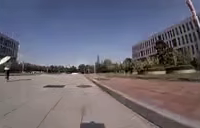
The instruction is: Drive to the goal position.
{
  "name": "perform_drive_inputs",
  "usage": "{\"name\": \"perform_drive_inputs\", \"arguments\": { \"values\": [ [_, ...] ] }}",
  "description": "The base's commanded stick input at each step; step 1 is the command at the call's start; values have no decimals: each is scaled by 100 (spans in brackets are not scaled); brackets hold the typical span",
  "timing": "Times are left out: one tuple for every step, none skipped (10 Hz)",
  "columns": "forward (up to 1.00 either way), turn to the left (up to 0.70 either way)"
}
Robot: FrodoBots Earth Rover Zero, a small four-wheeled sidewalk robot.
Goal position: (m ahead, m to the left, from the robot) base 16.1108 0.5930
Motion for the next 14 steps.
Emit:
{"name": "perform_drive_inputs", "arguments": {
  "values": [
    [70, 0],
    [70, 0],
    [70, 0],
    [70, 0],
    [70, 0],
    [70, 0],
    [70, 0],
    [70, 0],
    [70, 0],
    [70, 0],
    [70, -9],
    [70, -26],
    [70, -32],
    [70, -7]
  ]
}}
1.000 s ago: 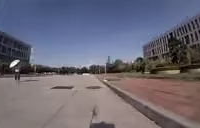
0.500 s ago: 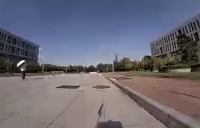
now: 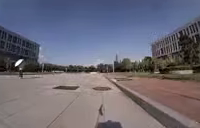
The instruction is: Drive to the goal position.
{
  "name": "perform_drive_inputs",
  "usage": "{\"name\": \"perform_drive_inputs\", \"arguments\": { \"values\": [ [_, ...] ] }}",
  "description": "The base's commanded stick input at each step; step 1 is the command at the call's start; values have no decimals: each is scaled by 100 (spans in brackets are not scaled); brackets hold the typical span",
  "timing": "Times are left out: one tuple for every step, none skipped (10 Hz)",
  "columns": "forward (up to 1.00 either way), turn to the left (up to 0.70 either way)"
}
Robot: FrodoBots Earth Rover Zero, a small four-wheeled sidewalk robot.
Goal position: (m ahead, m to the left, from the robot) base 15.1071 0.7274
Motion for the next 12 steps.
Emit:
{"name": "perform_drive_inputs", "arguments": {
  "values": [
    [70, 0],
    [70, 0],
    [70, 0],
    [70, 0],
    [70, 0],
    [70, 0],
    [70, 0],
    [70, 0],
    [70, 0],
    [70, 0],
    [70, 0],
    [70, 0]
  ]
}}
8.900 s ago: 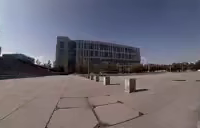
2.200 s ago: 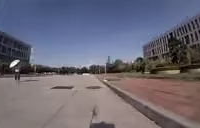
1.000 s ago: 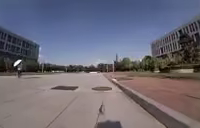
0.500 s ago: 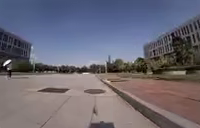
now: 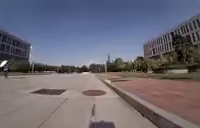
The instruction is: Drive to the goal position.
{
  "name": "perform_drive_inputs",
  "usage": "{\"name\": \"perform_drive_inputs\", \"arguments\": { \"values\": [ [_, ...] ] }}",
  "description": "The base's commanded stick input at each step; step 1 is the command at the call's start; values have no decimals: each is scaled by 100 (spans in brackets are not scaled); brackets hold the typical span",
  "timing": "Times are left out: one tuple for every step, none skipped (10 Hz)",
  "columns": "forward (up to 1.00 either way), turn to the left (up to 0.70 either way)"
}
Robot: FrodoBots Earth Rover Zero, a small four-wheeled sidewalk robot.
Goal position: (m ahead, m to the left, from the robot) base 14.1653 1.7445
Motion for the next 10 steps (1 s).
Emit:
{"name": "perform_drive_inputs", "arguments": {
  "values": [
    [70, 0],
    [70, 0],
    [70, 0],
    [70, 0],
    [70, 0],
    [70, 0],
    [70, 0],
    [70, 0],
    [70, 2],
    [70, 22]
  ]
}}
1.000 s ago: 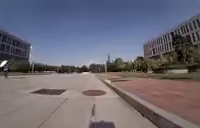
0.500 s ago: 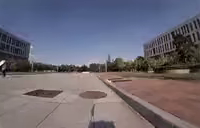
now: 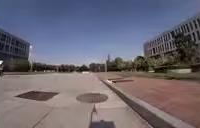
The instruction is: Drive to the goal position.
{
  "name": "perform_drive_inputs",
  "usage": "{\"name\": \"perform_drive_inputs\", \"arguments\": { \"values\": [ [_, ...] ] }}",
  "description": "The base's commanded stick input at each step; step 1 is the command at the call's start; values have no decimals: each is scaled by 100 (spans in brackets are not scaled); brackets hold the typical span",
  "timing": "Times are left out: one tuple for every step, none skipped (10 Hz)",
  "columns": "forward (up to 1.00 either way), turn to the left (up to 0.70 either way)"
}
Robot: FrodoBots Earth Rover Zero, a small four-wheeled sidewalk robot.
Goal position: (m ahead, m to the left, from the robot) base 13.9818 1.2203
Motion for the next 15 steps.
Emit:
{"name": "perform_drive_inputs", "arguments": {
  "values": [
    [70, 34],
    [70, 35],
    [70, 35],
    [70, 5],
    [70, 0],
    [70, 0],
    [70, 0],
    [70, 0],
    [70, 0],
    [70, 0],
    [70, 0],
    [70, 0],
    [70, 0],
    [70, 0],
    [70, 0]
  ]
}}
